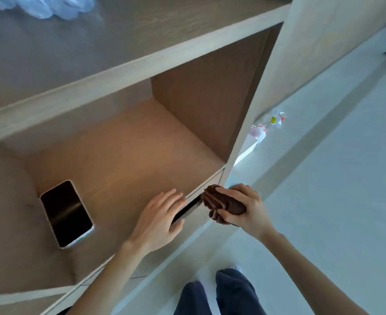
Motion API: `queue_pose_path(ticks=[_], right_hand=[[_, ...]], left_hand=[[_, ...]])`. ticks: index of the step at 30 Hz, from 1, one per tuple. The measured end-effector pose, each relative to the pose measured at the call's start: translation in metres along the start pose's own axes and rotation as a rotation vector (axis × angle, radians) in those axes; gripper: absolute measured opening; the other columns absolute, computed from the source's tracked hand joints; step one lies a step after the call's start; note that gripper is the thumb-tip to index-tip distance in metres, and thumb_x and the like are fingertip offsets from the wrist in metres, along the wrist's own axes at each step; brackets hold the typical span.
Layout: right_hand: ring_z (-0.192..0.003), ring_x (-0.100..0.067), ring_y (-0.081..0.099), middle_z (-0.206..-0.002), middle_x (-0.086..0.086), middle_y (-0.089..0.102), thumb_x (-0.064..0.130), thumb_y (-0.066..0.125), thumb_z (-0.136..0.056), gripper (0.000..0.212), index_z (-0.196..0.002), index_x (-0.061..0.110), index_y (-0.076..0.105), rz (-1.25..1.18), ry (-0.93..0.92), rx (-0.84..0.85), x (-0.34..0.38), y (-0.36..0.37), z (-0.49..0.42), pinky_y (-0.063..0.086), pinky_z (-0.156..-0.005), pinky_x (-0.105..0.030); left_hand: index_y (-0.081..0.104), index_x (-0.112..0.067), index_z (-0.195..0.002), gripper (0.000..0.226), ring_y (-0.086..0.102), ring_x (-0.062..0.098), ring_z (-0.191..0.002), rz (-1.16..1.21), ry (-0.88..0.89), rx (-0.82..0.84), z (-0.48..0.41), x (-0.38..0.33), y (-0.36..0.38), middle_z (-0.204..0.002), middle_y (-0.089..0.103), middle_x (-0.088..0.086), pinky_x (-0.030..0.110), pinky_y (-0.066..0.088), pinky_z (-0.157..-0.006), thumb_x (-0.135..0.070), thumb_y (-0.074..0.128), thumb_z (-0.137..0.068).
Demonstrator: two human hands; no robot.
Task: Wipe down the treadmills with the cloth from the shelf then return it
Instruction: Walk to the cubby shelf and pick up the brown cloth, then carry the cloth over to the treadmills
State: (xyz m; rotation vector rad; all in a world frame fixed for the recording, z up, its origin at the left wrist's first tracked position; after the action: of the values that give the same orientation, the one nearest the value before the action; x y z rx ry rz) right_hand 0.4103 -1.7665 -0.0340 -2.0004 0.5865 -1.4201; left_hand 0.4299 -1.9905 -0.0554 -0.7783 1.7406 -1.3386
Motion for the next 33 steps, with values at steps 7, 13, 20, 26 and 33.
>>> queue_pose_path(ticks=[7,13,20,26,33], right_hand=[[-0.094,-0.01,0.057,-0.098,0.019,0.058,0.054,0.069,-0.067,0.044,-0.11,0.046,0.063,-0.043,0.333,-0.192,-0.052,-0.065,0.101,0.047,-0.085,-0.046],[-0.091,-0.012,0.056,-0.094,0.015,0.057,0.063,0.07,-0.062,0.049,-0.106,0.042,0.067,0.024,0.611,-0.335,-0.089,-0.116,0.2,0.047,-0.085,-0.042],[-0.089,-0.008,0.057,-0.091,0.015,0.059,0.036,0.081,-0.063,0.039,-0.101,0.036,0.071,0.073,0.843,-0.565,-0.118,-0.18,0.316,0.049,-0.081,-0.041],[-0.093,-0.015,0.062,-0.093,0.013,0.06,0.026,0.083,-0.065,0.043,-0.097,0.049,0.067,0.006,0.987,-0.799,-0.149,-0.259,0.416,0.051,-0.082,-0.046],[-0.098,-0.019,0.061,-0.095,0.012,0.059,0.019,0.083,-0.066,0.04,-0.097,0.04,0.07,0.063,1.009,-1.025,-0.161,-0.367,0.502,0.048,-0.089,-0.051]], left_hand=[[0.055,-0.017,-0.131,0.048,0.043,0.019,-0.131,0.089,0.354,0.096,-0.063,-0.104,0.025,-0.136,0.053,0.001,0.038,0.025,-0.112,-0.042,0.053,-0.089],[0.054,-0.016,-0.132,0.058,0.042,0.022,-0.133,0.049,0.567,0.225,-0.098,-0.201,0.061,-0.138,0.052,0.003,0.044,0.031,-0.108,-0.053,0.051,-0.087],[0.044,-0.023,-0.14,0.065,0.031,0.02,-0.139,0.034,0.72,0.382,-0.117,-0.323,0.11,-0.146,0.042,0.0,0.042,0.021,-0.113,-0.061,0.035,-0.089],[0.055,-0.023,-0.132,0.057,0.046,0.022,-0.129,0.004,0.902,0.375,-0.139,-0.448,0.12,-0.136,0.054,0.003,0.044,0.032,-0.108,-0.055,0.038,-0.088],[0.06,-0.017,-0.126,0.057,0.055,0.03,-0.12,0.087,0.985,0.246,-0.166,-0.6,0.11,-0.13,0.058,0.01,0.05,0.041,-0.101,-0.049,0.033,-0.088]])
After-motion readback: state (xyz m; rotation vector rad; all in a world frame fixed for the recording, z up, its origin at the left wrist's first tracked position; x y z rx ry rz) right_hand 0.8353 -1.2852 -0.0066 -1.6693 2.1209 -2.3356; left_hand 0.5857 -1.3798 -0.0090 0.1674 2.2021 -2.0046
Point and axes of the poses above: each hand's wrist, its own z-axis away from the middle knuckle, its own y-axis out of the palm, x = y × z, the point moved 5 cm from there along -z, towards the middle knuckle
